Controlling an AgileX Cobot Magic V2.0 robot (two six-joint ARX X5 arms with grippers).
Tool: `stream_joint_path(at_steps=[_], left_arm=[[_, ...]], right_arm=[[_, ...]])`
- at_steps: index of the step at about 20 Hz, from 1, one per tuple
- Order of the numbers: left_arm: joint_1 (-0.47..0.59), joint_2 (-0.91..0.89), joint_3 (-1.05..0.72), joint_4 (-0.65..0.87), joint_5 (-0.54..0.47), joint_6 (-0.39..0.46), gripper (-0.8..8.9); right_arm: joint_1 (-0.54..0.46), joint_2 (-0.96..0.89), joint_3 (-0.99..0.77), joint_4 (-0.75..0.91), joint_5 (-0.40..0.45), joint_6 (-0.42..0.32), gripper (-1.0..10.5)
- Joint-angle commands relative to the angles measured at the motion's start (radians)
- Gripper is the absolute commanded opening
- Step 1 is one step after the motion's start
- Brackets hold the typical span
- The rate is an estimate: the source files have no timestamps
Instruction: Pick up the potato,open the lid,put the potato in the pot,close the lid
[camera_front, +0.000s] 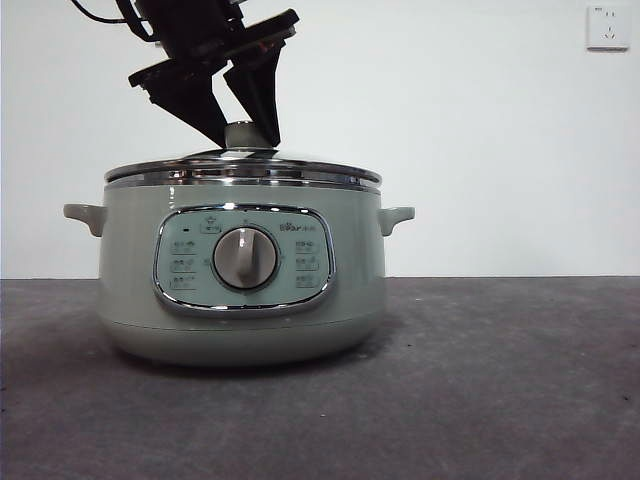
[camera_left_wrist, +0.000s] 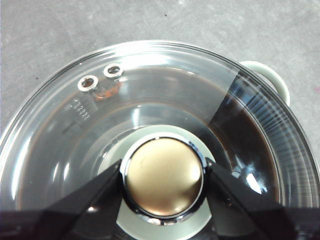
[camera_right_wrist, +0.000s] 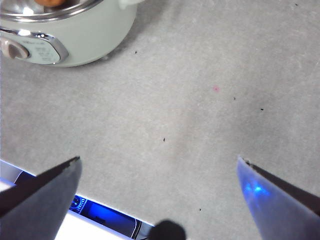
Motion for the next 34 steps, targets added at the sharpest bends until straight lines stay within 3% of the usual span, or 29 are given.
stream_joint_path(at_steps=[1,7,14,15,18,19,24,34], left_arm=[[0.003,0.017,0.001,-0.001,-0.019,0.039,-0.13],[-0.002,0.017,0.001,0.000,-0.024,0.107,-0.13],[-0.003,0.017,0.001,-0.002,-0.012,0.078,0.09],[-0.003,0.016,0.001,-0.008,-0.009,0.078,0.53],[-0.003,-0.005,0.001,-0.023,-0.009,0.074,5.13],[-0.003,-0.018,0.001,-0.023,-0.005,0.071,5.47],[-0.003,-0.138,0.001,-0.076,0.009,0.040,5.44],[-0.003,-0.465,0.001,-0.521,0.009,0.000,5.44]], right_arm=[[0.000,-0.002,-0.010,0.010,0.001,0.011,7.5],[0.000,-0.001,-0.010,0.022,0.009,0.011,7.5],[0.000,0.001,-0.010,0.021,0.009,0.011,7.5],[0.000,0.001,-0.010,0.022,0.008,0.011,7.5],[0.000,0.001,-0.010,0.021,0.008,0.011,7.5],[0.000,0.001,-0.010,0.021,0.008,0.011,7.5],[0.000,0.001,-0.010,0.018,0.008,0.011,7.5],[0.000,0.002,-0.010,-0.002,-0.002,0.012,7.5]])
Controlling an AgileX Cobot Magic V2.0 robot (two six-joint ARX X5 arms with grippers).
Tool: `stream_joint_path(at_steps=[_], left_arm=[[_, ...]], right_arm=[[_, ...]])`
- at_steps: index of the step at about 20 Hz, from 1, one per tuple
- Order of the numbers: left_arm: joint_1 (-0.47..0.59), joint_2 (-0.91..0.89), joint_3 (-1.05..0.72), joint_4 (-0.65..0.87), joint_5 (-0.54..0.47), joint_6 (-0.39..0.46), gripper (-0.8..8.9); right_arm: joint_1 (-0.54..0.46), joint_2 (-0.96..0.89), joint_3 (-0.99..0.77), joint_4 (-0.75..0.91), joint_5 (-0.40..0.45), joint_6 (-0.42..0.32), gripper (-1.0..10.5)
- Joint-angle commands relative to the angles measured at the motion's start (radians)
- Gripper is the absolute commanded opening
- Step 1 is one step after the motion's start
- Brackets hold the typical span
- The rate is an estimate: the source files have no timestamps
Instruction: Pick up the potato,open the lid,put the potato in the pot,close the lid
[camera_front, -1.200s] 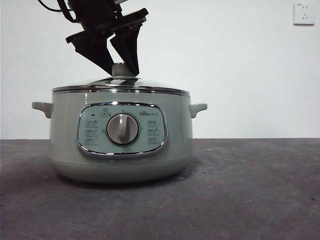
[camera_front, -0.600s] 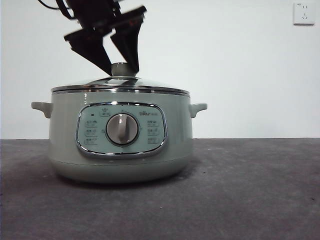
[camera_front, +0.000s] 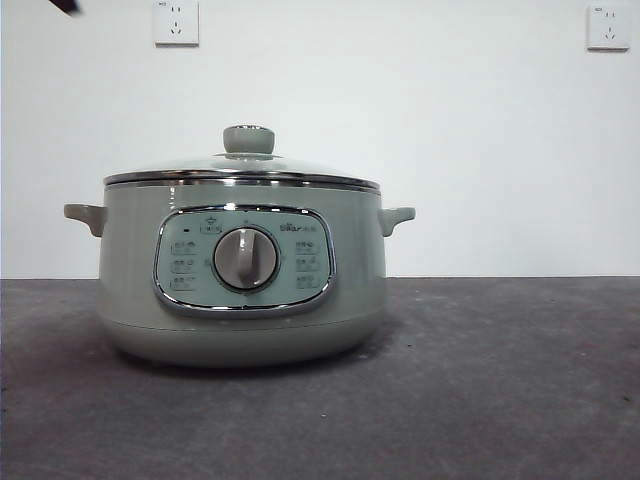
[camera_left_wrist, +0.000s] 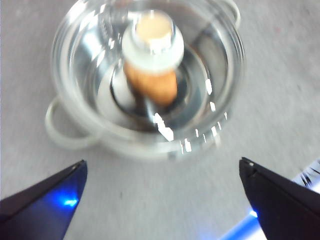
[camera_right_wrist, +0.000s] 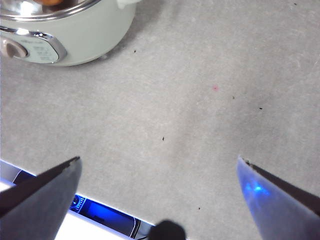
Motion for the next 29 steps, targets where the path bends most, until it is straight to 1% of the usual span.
stream_joint_path(at_steps=[1,6,7,8,9,10,13,14,17,22,26,27,28,29], left_arm=[[-0.003,-0.050,-0.002,-0.029,0.001,-0.014,5.44],[-0.003,-0.100,-0.002,-0.098,0.000,-0.022,5.29],[-0.003,-0.100,-0.002,-0.113,0.001,-0.020,4.06],[-0.006,-0.101,-0.002,-0.115,0.003,-0.002,0.10],[-0.014,-0.105,-0.002,-0.109,0.003,0.011,0.02],[-0.024,-0.106,-0.002,-0.110,0.005,0.010,-0.09],[-0.045,-0.106,-0.002,-0.113,0.005,0.005,-0.08],[-0.045,-0.106,-0.002,-0.113,0.004,0.002,-0.08],[-0.045,-0.101,-0.002,-0.099,0.003,0.003,-0.08],[-0.045,-0.092,-0.002,-0.012,0.000,0.003,-0.03],[-0.045,-0.079,-0.002,0.088,0.001,0.003,-0.03],[-0.028,-0.079,-0.002,0.117,-0.007,0.006,-0.03],[-0.002,-0.082,-0.003,0.127,-0.011,0.024,-0.03],[0.026,-0.087,-0.003,0.131,-0.038,0.164,-0.03]], right_arm=[[0.000,0.001,-0.010,0.002,-0.014,0.015,7.5],[0.000,0.002,-0.010,0.002,-0.014,0.026,7.4],[0.000,0.002,-0.010,0.000,-0.017,0.015,5.2],[0.002,0.002,-0.010,0.000,-0.027,0.003,-0.3],[0.002,0.002,-0.010,0.006,-0.029,0.005,0.5],[0.003,0.002,-0.010,0.006,-0.032,0.003,-0.1],[0.003,0.002,-0.010,0.002,-0.053,0.014,0.0],[0.002,0.002,-0.009,0.001,-0.052,0.027,0.0],[0.002,0.002,-0.009,0.002,-0.048,0.030,0.0],[0.002,0.002,-0.009,0.002,-0.048,0.030,0.0],[0.002,0.002,-0.009,0.002,-0.048,0.030,0.0],[0.002,0.002,-0.009,0.002,-0.048,0.030,0.0],[0.002,0.002,-0.009,0.002,-0.048,0.031,0.0],[0.002,0.002,-0.009,0.002,-0.048,0.030,0.0]])
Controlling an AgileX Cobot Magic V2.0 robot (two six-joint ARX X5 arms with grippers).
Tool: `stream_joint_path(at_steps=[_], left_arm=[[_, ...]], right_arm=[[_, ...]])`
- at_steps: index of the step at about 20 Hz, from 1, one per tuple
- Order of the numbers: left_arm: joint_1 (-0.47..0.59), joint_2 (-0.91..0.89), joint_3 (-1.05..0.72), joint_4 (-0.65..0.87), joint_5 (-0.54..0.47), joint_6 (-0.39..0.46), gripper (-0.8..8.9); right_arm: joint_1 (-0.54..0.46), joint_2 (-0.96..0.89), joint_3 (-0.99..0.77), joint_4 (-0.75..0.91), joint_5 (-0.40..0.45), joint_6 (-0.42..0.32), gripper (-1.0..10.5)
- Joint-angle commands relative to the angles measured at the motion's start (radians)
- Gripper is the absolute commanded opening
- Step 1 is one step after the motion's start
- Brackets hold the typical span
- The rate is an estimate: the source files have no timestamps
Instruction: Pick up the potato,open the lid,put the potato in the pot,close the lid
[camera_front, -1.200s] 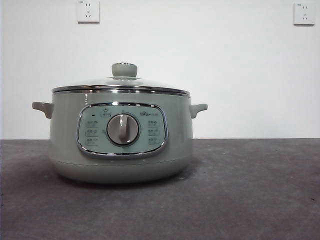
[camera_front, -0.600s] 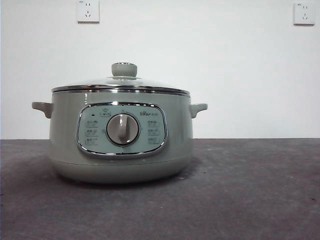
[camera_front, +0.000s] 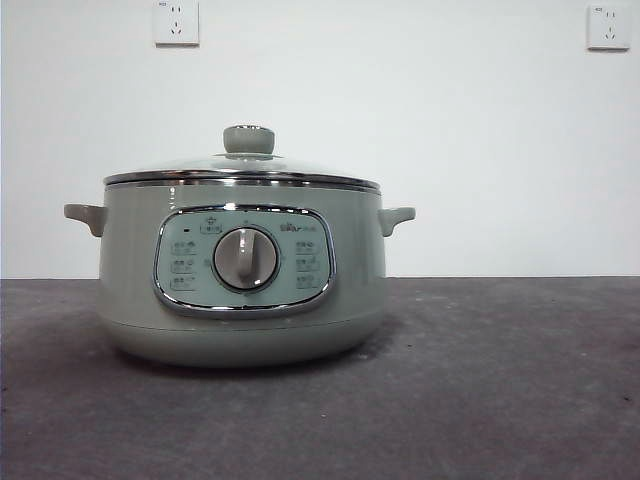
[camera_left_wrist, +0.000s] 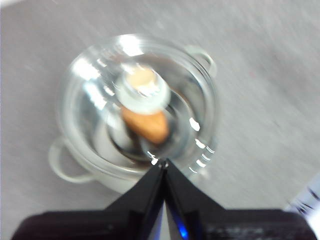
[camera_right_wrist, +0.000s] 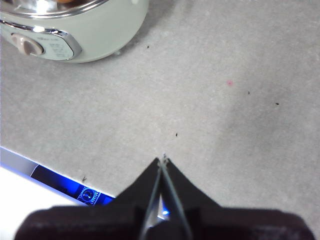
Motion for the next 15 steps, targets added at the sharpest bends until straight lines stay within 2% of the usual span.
stream_joint_path(at_steps=[1,3,5,9,12,13,15], left_arm=[[0.054,-0.016,-0.010,0.002,-0.024,0.188,-0.03],[0.118,-0.069,-0.074,0.029,-0.014,0.195,-0.03],[0.212,-0.160,-0.222,0.169,0.021,0.195,-0.03],[0.395,-0.424,-0.692,0.651,0.096,0.178,-0.03],[0.466,-0.652,-1.083,1.003,0.084,0.089,-0.03],[0.479,-0.722,-1.186,1.068,0.064,0.061,-0.03],[0.488,-0.854,-1.337,1.105,0.029,0.051,-0.03]], right_arm=[[0.001,0.001,-0.009,0.003,0.004,0.008,0.0],[0.001,0.001,-0.009,0.003,0.004,0.009,0.0],[0.001,0.002,-0.009,0.003,0.004,0.008,0.0],[0.001,0.005,-0.009,0.003,0.004,0.008,0.0],[0.001,0.007,-0.009,0.003,0.004,0.009,0.0],[0.001,0.007,-0.009,0.003,0.004,0.009,0.0],[0.001,0.007,-0.009,0.003,0.004,0.008,0.0]])
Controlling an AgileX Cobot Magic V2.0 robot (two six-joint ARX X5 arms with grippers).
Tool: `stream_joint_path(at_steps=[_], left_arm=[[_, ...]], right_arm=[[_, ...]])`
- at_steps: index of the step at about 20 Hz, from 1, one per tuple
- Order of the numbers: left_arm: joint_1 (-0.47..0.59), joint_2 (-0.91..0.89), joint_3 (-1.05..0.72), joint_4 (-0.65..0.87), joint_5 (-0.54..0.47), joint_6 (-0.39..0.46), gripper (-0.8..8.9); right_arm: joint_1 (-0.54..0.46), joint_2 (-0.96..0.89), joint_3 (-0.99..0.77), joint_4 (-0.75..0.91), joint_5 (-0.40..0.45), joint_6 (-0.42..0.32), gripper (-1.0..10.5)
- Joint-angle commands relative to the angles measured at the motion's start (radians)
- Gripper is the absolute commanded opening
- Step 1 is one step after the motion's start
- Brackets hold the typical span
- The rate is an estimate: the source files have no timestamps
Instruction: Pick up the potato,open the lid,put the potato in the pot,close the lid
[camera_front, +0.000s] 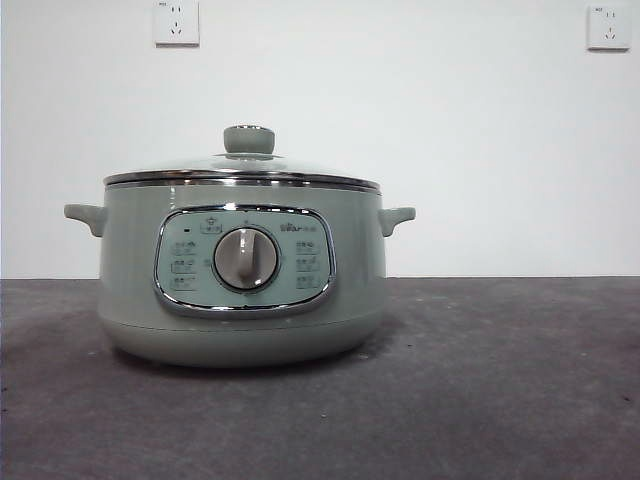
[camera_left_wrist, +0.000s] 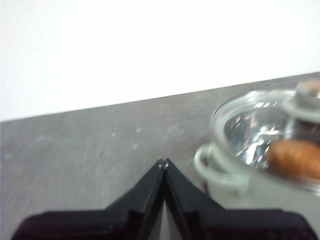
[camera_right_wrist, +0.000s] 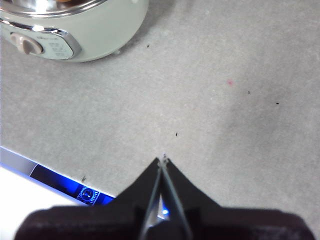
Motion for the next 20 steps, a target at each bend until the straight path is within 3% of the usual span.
stream_joint_path(at_steps=[1,5,9,20], left_arm=[[0.005,-0.134,-0.151,0.017,-0.022,-0.033,-0.03],[0.021,-0.270,-0.253,0.016,-0.075,-0.080,-0.03],[0.022,-0.329,-0.254,-0.130,-0.162,-0.083,-0.03],[0.021,-0.325,-0.254,-0.164,-0.142,-0.063,-0.03]], right_arm=[[0.001,0.002,-0.009,0.003,0.004,0.008,0.0],[0.001,0.002,-0.009,0.003,0.004,0.008,0.0],[0.001,0.002,-0.009,0.003,0.004,0.008,0.0],[0.001,0.002,-0.008,0.003,0.004,0.008,0.0]])
